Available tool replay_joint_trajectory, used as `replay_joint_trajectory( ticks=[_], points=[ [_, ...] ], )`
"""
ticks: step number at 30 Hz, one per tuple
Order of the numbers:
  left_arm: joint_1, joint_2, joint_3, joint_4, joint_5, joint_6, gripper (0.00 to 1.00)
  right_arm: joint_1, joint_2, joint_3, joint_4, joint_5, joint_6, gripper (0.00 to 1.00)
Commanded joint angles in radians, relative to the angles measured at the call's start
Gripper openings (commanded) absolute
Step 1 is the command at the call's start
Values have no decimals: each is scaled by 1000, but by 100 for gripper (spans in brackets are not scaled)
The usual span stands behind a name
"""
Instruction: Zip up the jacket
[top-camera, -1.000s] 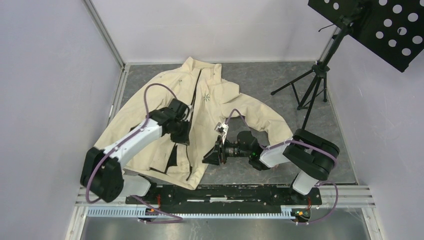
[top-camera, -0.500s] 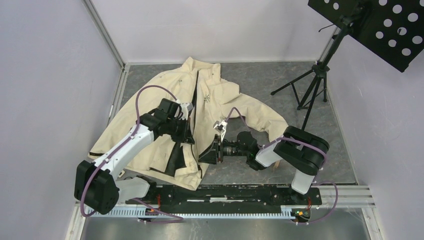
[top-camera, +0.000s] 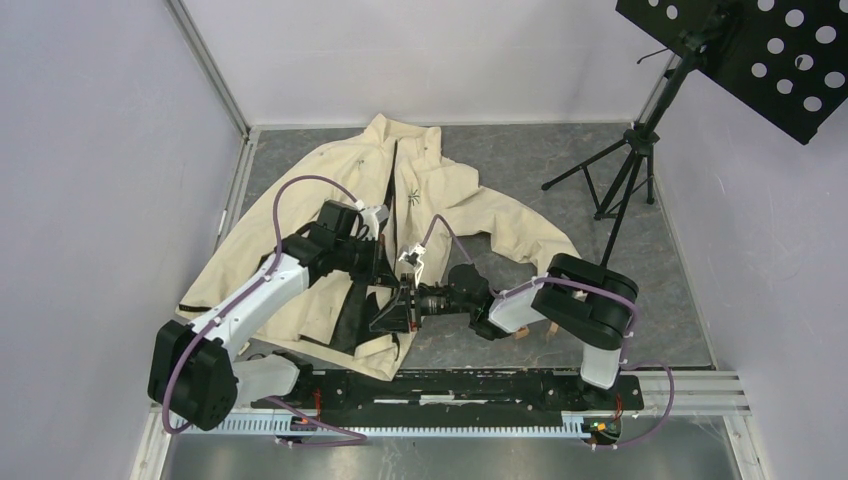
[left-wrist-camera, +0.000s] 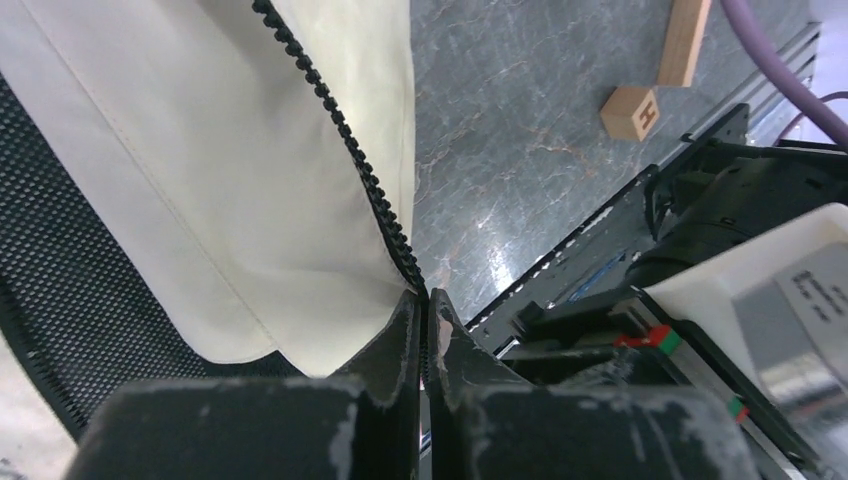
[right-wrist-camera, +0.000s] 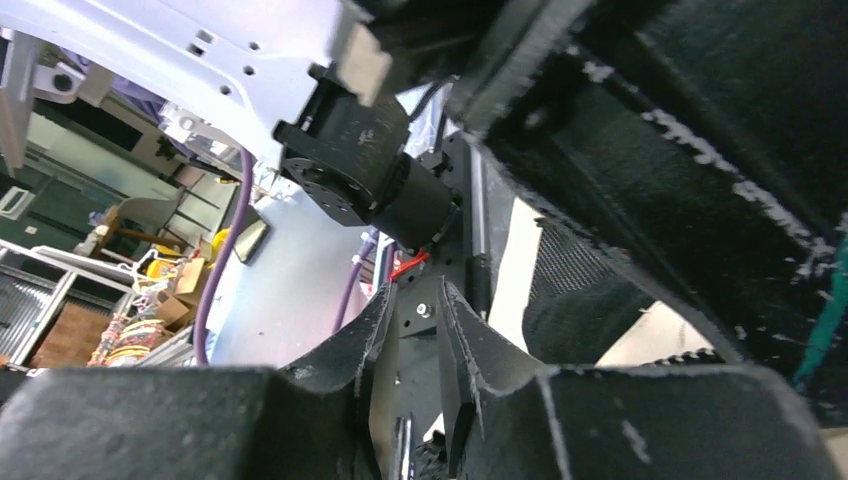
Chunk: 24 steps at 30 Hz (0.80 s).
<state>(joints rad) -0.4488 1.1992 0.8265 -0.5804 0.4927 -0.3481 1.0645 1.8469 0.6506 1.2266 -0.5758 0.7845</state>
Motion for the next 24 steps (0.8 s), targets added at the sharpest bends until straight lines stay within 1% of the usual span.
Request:
replay_joint_trajectory(
  ticks=[1, 3, 5, 9, 12, 14, 18, 20, 24],
  points=[
    [2, -5, -10, 103, 90, -59, 2, -5, -22, -9, -36, 40, -48, 27],
    [4, -13, -10, 95, 90, -46, 2, -10, -66, -44, -38, 31, -61, 29],
    [8, -21, -5, 82, 98, -28, 2, -18, -153, -105, -56, 49, -98, 32],
    [12, -41, -2, 65, 127, 9, 2, -33, -303, -147, -250, 62, -241, 40],
    [13, -55, 6, 41, 136, 37, 2, -42, -373, -180, -336, 96, -319, 46],
    [13, -71, 8, 38, 144, 52, 2, -57, -370, -192, -344, 95, -325, 48],
    [13, -101, 15, 37, 158, 72, 2, -75, -315, -185, -285, 41, -296, 49],
    [13, -102, 24, 25, 150, 76, 2, -75, -292, -165, -284, 28, -298, 52],
    [13, -86, 37, 6, 161, 82, 2, -75, -261, -130, -295, 18, -301, 53]
  ],
)
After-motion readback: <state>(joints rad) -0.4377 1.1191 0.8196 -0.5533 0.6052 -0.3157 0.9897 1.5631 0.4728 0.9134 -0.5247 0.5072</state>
